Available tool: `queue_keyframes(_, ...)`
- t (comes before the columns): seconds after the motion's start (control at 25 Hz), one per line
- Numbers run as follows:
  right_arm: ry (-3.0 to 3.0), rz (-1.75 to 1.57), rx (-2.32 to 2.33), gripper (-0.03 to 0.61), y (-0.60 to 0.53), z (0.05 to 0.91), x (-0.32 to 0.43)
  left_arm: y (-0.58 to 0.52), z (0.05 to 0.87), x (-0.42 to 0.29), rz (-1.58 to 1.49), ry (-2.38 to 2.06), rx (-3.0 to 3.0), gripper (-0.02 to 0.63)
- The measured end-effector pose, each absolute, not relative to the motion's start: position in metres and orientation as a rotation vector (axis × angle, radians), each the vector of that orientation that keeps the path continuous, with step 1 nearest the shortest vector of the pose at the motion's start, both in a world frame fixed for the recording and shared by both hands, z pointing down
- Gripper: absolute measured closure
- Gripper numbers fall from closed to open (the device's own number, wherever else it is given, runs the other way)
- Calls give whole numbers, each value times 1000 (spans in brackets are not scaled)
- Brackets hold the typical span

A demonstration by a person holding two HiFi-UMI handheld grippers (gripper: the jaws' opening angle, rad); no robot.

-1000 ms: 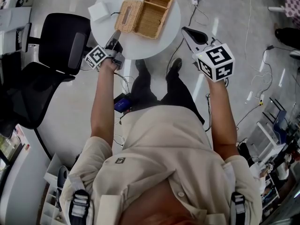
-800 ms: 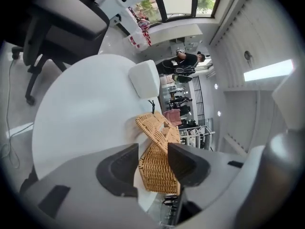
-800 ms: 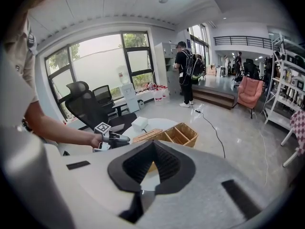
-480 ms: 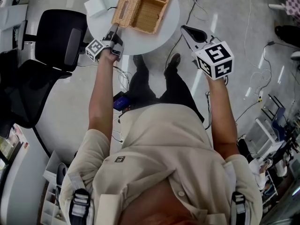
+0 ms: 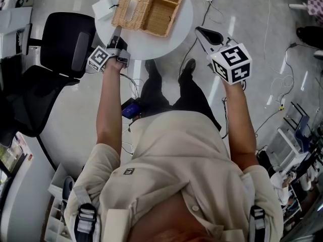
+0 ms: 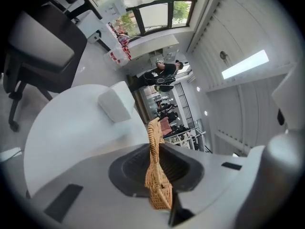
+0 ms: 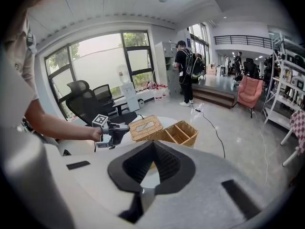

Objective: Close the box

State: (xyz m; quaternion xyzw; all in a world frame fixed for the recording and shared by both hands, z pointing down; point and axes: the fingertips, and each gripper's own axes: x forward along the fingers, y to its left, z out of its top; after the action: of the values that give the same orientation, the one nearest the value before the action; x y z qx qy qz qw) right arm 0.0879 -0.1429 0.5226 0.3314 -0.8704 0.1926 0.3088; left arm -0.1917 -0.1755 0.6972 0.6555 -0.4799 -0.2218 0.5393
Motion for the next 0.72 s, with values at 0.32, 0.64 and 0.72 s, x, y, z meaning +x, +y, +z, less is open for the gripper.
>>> queue_keyframes(0.32,-2305,499,884,584,-142,512,88,-172,658,-176,-464,-1128,1733,560)
queue_keyframes(0.64,-2302,497,899,584,-141,507,93,-169,628,-158,-240,-1178,1968,560)
queue_keyframes(0.72,-2303,499,896,584,-139,507,93,-166,623,-150,-180,-1170,2018,558)
